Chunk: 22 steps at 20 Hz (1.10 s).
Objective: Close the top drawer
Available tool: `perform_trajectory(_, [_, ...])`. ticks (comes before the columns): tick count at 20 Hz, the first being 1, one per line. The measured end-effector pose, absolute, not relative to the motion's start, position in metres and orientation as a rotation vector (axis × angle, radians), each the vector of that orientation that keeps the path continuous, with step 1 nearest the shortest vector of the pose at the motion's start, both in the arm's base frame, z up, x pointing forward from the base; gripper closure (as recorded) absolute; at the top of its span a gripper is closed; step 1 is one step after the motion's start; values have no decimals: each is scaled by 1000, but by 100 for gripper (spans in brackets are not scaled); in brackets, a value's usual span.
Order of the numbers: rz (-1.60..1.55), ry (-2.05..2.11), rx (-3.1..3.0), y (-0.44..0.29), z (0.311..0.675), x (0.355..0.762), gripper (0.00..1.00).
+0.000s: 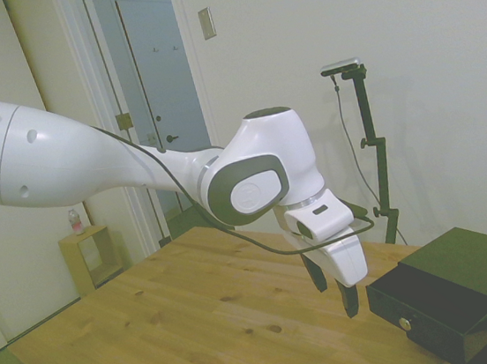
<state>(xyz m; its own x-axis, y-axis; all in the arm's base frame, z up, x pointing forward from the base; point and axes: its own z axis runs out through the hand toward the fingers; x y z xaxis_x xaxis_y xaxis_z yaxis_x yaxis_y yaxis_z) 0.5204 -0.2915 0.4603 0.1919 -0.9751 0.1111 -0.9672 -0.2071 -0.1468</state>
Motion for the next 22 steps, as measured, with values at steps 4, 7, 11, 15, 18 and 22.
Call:
perform_trajectory(4, [-255, 1970, -2378, -290, 459, 519, 100])
perform_trajectory(7, [-247, 1998, -2357, -295, 458, 513, 100])
perform_trajectory(11, [-227, 2044, -2324, -309, 453, 497, 100])
perform_trajectory(15, [-231, 2089, -2284, -326, 455, 480, 100])
perform_trajectory(18, [-242, 2109, -2264, -335, 459, 474, 100])
perform_trajectory(22, [-256, 2108, -2266, -344, 464, 471, 100])
